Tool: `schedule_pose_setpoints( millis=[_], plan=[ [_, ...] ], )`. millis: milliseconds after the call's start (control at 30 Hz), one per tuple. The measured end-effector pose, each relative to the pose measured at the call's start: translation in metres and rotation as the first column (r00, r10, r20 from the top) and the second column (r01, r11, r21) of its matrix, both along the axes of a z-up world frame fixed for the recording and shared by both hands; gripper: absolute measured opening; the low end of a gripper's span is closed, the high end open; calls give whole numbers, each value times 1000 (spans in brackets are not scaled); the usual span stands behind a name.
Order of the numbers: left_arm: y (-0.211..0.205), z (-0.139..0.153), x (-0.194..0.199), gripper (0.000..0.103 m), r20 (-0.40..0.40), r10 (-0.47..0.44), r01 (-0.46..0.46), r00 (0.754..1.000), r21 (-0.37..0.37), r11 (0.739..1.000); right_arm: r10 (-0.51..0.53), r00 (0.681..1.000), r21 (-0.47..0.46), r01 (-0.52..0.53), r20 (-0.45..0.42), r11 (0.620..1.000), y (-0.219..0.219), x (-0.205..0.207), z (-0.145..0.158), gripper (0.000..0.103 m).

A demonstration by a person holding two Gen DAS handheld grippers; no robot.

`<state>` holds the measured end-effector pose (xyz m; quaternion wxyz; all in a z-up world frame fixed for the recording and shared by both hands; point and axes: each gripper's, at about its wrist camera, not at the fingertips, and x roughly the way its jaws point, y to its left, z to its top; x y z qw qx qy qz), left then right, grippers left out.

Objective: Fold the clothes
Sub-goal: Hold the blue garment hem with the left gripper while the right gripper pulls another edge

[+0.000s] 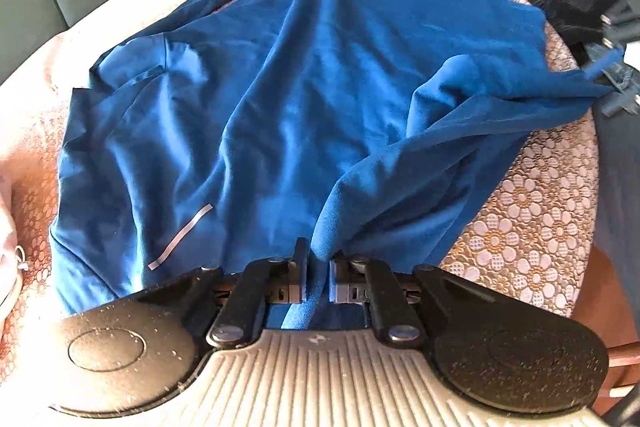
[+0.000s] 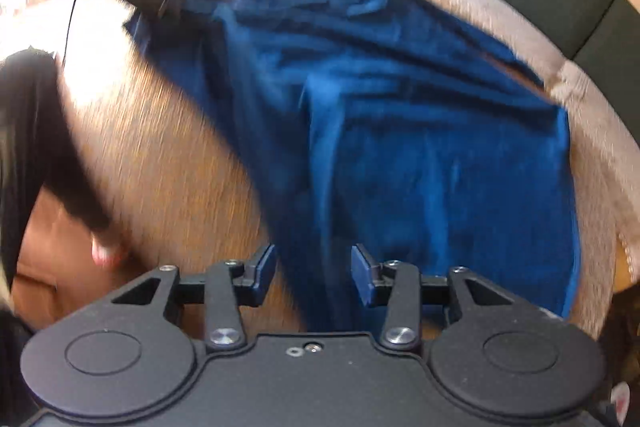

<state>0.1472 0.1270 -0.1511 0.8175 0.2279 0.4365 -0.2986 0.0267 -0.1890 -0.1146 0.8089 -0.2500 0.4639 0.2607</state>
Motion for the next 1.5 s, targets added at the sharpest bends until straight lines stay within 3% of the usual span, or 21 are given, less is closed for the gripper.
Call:
schedule_pose_setpoints(
  millis=[200, 500, 700, 767, 833, 867, 900, 1000, 1067, 1100, 1200, 1333, 1367, 1400, 1433, 1500],
  plan=[
    [-3, 0, 2, 8, -4, 27, -27, 1000, 13, 1000, 0, 1000, -40, 1, 28, 999, 1, -32, -21, 103],
    [-7, -1, -2, 8, -7, 43, -43, 999, 36, 998, -133, 987, -54, 138, 89, 989, -14, -9, -42, 103],
    [-5, -4, -3, 8, -12, 40, -39, 999, 39, 998, -139, 985, -82, 148, 107, 986, -15, -15, -39, 103],
    [-4, -5, -4, 8, -15, 34, -33, 999, 38, 999, -143, 982, -79, 154, 124, 985, -16, -17, -31, 88],
    [-3, -6, -4, 8, -17, 29, -28, 999, 31, 999, -153, 976, -82, 167, 154, 983, -21, -17, -19, 61],
    [-2, -6, -4, 8, -19, 28, -27, 999, 26, 999, -158, 973, -86, 175, 168, 981, -23, -14, -13, 58],
    [-1, -6, -5, 8, -20, 27, -27, 999, 22, 999, -164, 970, -89, 182, 182, 979, -25, -10, -7, 40],
    [0, -7, -5, 8, -26, 20, -20, 999, 17, 1000, -156, 959, -117, 188, 235, 975, -28, 8, 9, 37],
    [1, -8, -6, 8, -31, 15, -14, 999, 16, 1000, -138, 951, -135, 181, 277, 974, -25, 25, 18, 42],
    [1, -9, -6, 8, -33, 14, -13, 999, 16, 1000, -132, 947, -141, 179, 292, 974, -23, 37, 24, 39],
    [4, -10, -4, 8, -44, 24, -24, 999, 7, 1000, -107, 935, -152, 167, 337, 974, -15, 78, 37, 51],
    [7, -15, 3, 8, -73, 56, -56, 996, -3, 998, -60, 929, -179, 134, 365, 975, 6, 143, 36, 73],
    [6, -17, 4, 8, -77, 58, -58, 995, 1, 998, -54, 928, -184, 130, 368, 974, 12, 156, 31, 73],
    [5, -18, 4, 8, -80, 57, -57, 995, 5, 998, -52, 930, -188, 128, 363, 974, 17, 168, 25, 90],
    [4, -19, 4, 8, -83, 56, -56, 995, 8, 998, -57, 936, -188, 129, 347, 974, 21, 177, 17, 99],
    [4, -20, 5, 8, -87, 57, -57, 995, 7, 998, -68, 949, -188, 131, 309, 973, 28, 193, 1, 103]
  ],
)
